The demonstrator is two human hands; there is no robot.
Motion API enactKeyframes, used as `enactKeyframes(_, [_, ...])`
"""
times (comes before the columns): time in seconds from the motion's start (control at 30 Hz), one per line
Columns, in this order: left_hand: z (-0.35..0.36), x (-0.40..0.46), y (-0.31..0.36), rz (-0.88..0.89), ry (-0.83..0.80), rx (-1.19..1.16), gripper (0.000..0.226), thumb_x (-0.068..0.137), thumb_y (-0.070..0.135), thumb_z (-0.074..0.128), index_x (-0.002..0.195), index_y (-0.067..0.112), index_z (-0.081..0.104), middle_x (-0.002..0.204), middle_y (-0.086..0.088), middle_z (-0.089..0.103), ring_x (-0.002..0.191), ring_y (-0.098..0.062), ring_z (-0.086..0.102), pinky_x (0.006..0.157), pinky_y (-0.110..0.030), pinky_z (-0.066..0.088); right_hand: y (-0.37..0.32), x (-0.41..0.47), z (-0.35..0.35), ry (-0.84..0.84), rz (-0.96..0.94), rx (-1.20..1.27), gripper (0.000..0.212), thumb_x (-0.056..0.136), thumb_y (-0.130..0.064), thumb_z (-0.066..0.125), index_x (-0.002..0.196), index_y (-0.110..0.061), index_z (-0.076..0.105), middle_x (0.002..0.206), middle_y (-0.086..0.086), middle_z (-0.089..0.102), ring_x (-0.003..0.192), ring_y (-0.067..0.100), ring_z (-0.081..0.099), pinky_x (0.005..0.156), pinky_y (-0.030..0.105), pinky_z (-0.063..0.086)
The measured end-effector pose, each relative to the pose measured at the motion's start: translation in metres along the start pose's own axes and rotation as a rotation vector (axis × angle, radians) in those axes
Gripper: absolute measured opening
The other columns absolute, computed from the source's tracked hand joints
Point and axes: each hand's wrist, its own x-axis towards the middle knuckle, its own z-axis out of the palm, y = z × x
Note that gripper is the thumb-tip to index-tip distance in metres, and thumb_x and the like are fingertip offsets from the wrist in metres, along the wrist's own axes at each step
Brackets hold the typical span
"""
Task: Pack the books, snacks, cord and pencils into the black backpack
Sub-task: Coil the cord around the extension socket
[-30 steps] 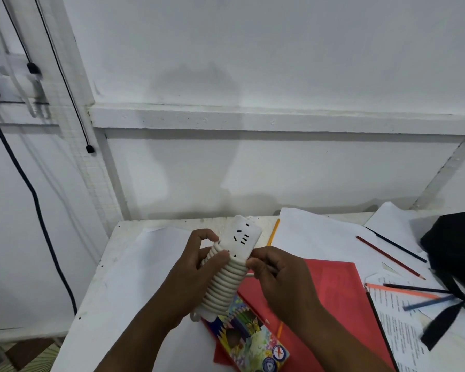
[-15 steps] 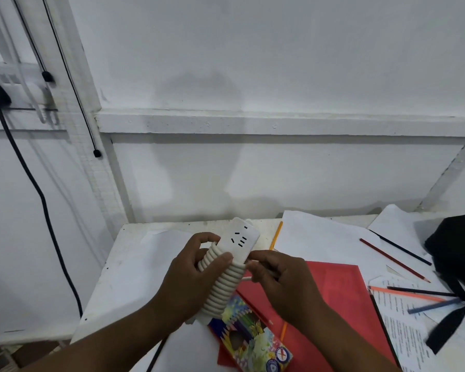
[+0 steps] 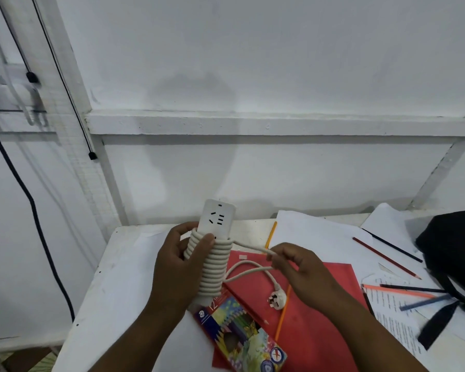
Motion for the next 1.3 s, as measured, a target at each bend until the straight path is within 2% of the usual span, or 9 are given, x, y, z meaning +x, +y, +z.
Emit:
enactKeyframes(0.1, [-0.002,0.005,-0.003,0.018,0.045,0.048,0.042,0.076,0.049,0.069,0.113,0.035,0.057,0.100,0.004,0.075,0.077,-0.016,0.075,0.062,-0.036,0.063,-0.014,0.009,0.001,0.069,-0.064,0.036,0.018,0.102,-0.019,0.053,0.102,-0.026,0.069,0.088,-0.008,0.067,0.088,0.007,0.065,0.079,0.018,0.048])
enactKeyframes(0.23, [-0.009,0.010,-0.006,0.061,0.116,0.129,0.043,0.085,0.044,0.069,0.123,0.029,0.055,0.105,0.005,0.073,0.077,-0.010,0.074,0.057,-0.027,0.061,-0.036,0.021,0.005,0.113,-0.224,-0.102,0.023,0.101,-0.014,0.049,0.113,-0.018,0.068,0.095,-0.012,0.061,0.088,0.003,0.058,0.079,0.011,0.042])
enactKeyframes(0.4, [-0.020,0.016,-0.006,0.090,0.182,0.186,0.046,0.080,0.053,0.067,0.120,0.031,0.059,0.106,0.005,0.073,0.080,-0.015,0.074,0.065,-0.035,0.064,-0.067,0.029,0.013,0.018,-0.381,-0.200,0.025,0.100,-0.012,0.047,0.115,-0.015,0.067,0.095,-0.008,0.052,0.085,-0.001,0.050,0.074,0.008,0.037])
enactKeyframes(0.53, [-0.029,0.015,-0.002,0.155,0.107,0.305,0.051,0.076,0.052,0.069,0.120,0.028,0.058,0.110,0.007,0.071,0.083,-0.013,0.073,0.068,-0.028,0.062,-0.078,0.037,0.010,0.020,-0.438,-0.241,0.026,0.097,-0.012,0.047,0.109,-0.017,0.069,0.088,-0.003,0.050,0.077,0.008,0.050,0.065,0.019,0.041])
enactKeyframes(0.63, [-0.033,0.015,0.002,0.203,0.019,0.380,0.050,0.072,0.056,0.069,0.115,0.035,0.056,0.106,0.016,0.069,0.081,-0.003,0.071,0.062,-0.016,0.058,-0.082,0.042,0.006,0.039,-0.473,-0.230,0.028,0.094,-0.011,0.048,0.107,-0.016,0.072,0.086,-0.001,0.051,0.076,0.004,0.049,0.066,0.010,0.038])
enactKeyframes(0.73, [-0.032,0.015,0.005,0.254,-0.038,0.410,0.045,0.075,0.063,0.073,0.110,0.041,0.054,0.102,0.022,0.068,0.086,0.003,0.069,0.063,-0.011,0.056,-0.091,0.047,0.004,0.066,-0.512,-0.182,0.025,0.092,-0.004,0.054,0.105,-0.013,0.074,0.084,-0.001,0.054,0.075,-0.003,0.049,0.067,0.005,0.036])
enactKeyframes(0.9, [-0.030,0.013,0.003,0.305,-0.142,0.394,0.052,0.070,0.069,0.064,0.110,0.037,0.058,0.097,0.020,0.070,0.090,-0.006,0.071,0.069,-0.021,0.060,-0.104,0.054,0.005,0.167,-0.416,-0.066,0.024,0.081,0.002,0.070,0.096,-0.016,0.069,0.089,-0.005,0.062,0.071,0.004,0.053,0.066,0.007,0.038])
enactKeyframes(1.1, [-0.028,0.013,0.011,0.349,-0.213,0.356,0.056,0.069,0.074,0.066,0.107,0.033,0.061,0.096,0.018,0.071,0.087,-0.008,0.071,0.068,-0.019,0.059,-0.110,0.056,0.011,0.134,-0.266,0.057,0.020,0.074,-0.007,0.079,0.077,-0.020,0.064,0.086,-0.010,0.060,0.070,0.009,0.055,0.064,0.013,0.042])
enactKeyframes(1.3, [-0.026,0.017,0.013,0.349,-0.137,0.369,0.065,0.060,0.085,0.066,0.101,0.035,0.064,0.090,0.021,0.072,0.082,-0.003,0.072,0.067,-0.015,0.057,-0.108,0.053,0.024,0.144,-0.285,0.083,0.019,0.072,-0.014,0.082,0.072,-0.028,0.069,0.101,-0.014,0.059,0.106,0.007,0.056,0.085,0.023,0.047])
